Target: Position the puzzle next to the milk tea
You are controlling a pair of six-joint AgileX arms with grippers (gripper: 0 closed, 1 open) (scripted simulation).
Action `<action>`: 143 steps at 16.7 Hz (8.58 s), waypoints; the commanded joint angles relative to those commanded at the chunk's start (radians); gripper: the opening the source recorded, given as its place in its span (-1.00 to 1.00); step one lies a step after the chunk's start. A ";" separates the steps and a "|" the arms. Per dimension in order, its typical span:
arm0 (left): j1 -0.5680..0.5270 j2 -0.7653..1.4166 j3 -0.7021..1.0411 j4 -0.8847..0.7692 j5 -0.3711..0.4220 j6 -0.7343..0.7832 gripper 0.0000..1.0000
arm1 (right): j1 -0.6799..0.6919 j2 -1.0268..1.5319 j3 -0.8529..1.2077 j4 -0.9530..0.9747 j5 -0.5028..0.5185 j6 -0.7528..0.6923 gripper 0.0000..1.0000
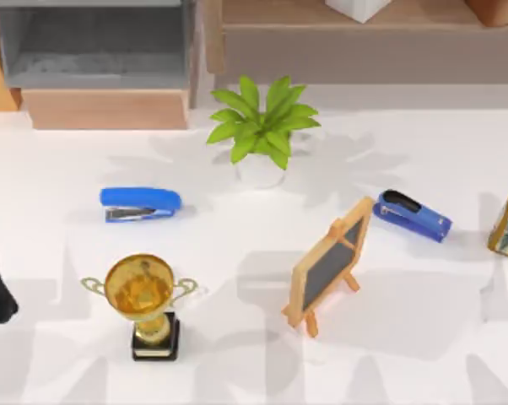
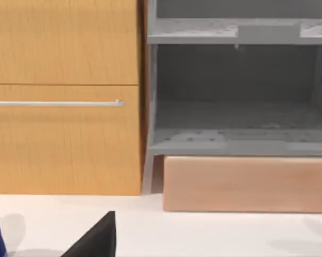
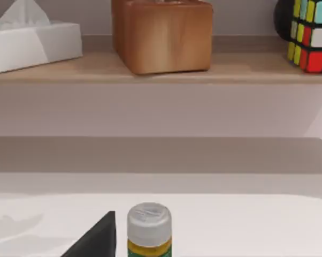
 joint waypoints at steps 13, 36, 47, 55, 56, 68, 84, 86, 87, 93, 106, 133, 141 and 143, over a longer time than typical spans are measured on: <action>0.000 0.000 0.000 0.000 0.000 0.000 1.00 | -0.129 0.591 0.293 0.324 -0.113 0.004 1.00; 0.000 0.000 0.000 0.000 0.000 0.000 1.00 | -0.410 1.984 0.949 1.043 -0.378 0.016 1.00; 0.000 0.000 0.000 0.000 0.000 0.000 1.00 | -0.389 2.043 1.045 1.005 -0.356 0.015 1.00; 0.000 0.000 0.000 0.000 0.000 0.000 1.00 | -0.361 2.156 1.224 0.937 -0.326 0.014 1.00; 0.000 0.000 0.000 0.000 0.000 0.000 1.00 | -0.361 2.156 1.224 0.937 -0.326 0.014 1.00; 0.000 0.000 0.000 0.000 0.000 0.000 1.00 | -0.361 2.156 1.224 0.937 -0.326 0.014 -0.66; 0.000 0.000 0.000 0.000 0.000 0.000 1.00 | -0.364 2.137 1.230 0.913 -0.326 0.015 -1.00; 0.000 0.000 0.000 0.000 0.000 0.000 1.00 | -0.364 2.131 1.233 0.903 -0.326 0.016 -1.00; 0.000 0.000 0.000 0.000 0.000 0.000 1.00 | -0.364 2.131 1.233 0.903 -0.326 0.016 -1.00; 0.000 0.000 0.000 0.000 0.000 0.000 1.00 | -0.357 2.109 1.261 0.844 -0.310 0.028 -1.00; 0.000 0.000 0.000 0.000 0.000 0.000 1.00 | -0.296 1.885 1.665 -0.314 -0.085 0.048 -1.00; 0.000 0.000 0.000 0.000 0.000 0.000 1.00 | -0.165 2.158 1.830 -1.222 -0.013 -0.166 -1.00; 0.000 0.000 0.000 0.000 0.000 0.000 1.00 | -0.163 2.148 1.808 -1.179 -0.011 -0.171 -1.00; 0.000 0.000 0.000 0.000 0.000 0.000 1.00 | -0.169 2.156 1.795 -1.169 -0.008 -0.171 -1.00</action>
